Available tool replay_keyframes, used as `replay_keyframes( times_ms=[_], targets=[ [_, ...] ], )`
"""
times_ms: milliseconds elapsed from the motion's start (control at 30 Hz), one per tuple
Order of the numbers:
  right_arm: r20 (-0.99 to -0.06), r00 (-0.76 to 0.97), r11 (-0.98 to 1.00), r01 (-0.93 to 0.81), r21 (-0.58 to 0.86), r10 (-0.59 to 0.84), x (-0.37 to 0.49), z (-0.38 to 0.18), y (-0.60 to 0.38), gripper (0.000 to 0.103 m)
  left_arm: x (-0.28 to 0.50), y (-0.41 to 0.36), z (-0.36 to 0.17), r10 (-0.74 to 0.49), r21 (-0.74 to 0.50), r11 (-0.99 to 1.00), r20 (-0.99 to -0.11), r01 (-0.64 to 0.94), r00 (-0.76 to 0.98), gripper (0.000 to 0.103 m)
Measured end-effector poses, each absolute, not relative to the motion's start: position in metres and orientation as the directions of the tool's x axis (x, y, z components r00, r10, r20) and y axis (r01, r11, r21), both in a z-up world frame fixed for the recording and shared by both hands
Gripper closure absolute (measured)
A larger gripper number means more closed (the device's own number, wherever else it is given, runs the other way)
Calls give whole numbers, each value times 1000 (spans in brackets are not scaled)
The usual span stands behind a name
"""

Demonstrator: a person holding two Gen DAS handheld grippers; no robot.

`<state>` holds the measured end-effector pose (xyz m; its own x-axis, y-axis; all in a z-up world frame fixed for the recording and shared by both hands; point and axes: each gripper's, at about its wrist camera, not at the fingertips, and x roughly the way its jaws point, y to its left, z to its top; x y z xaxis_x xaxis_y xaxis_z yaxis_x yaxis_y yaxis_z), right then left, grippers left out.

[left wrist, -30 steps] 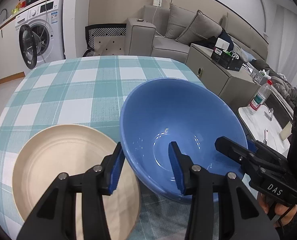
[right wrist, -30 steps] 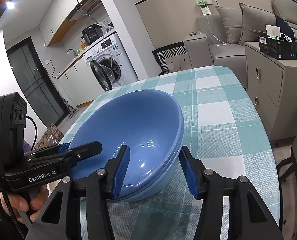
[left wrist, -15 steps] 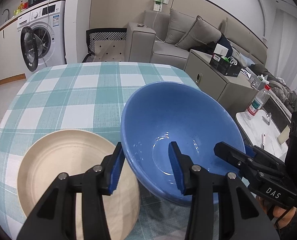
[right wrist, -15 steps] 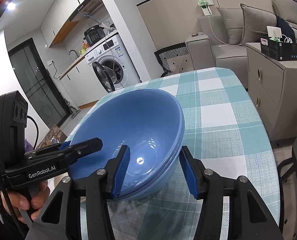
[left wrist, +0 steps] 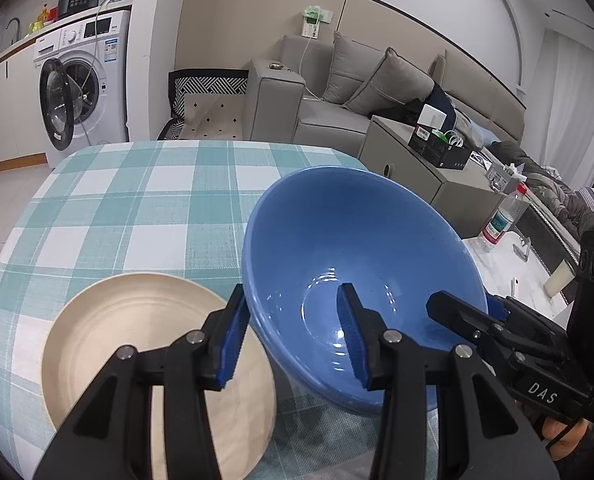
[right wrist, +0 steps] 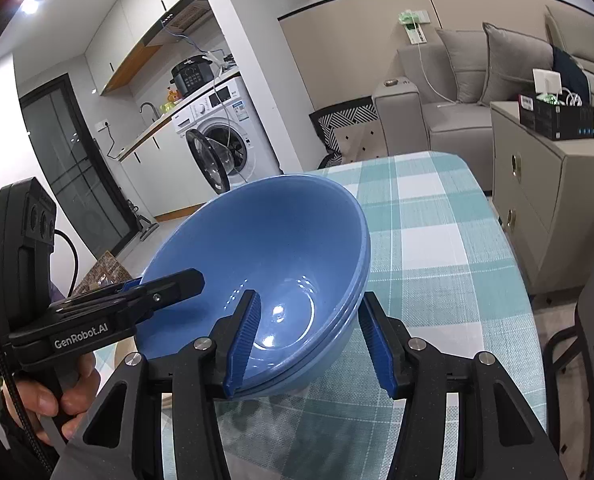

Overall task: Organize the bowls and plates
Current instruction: 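Lift the bowl stack and carry it over the cream plate stack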

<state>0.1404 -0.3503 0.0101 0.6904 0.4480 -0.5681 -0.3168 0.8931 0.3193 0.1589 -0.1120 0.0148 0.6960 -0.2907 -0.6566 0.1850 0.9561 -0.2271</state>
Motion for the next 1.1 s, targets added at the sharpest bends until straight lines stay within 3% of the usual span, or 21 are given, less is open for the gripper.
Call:
replay_keyframes(
  times_ms=[1100],
  targets=[
    [-552, 670, 868, -396, 300, 496, 125, 49, -276, 51, 126, -40, 47, -247, -235, 963, -592, 129, 767, 60]
  ],
)
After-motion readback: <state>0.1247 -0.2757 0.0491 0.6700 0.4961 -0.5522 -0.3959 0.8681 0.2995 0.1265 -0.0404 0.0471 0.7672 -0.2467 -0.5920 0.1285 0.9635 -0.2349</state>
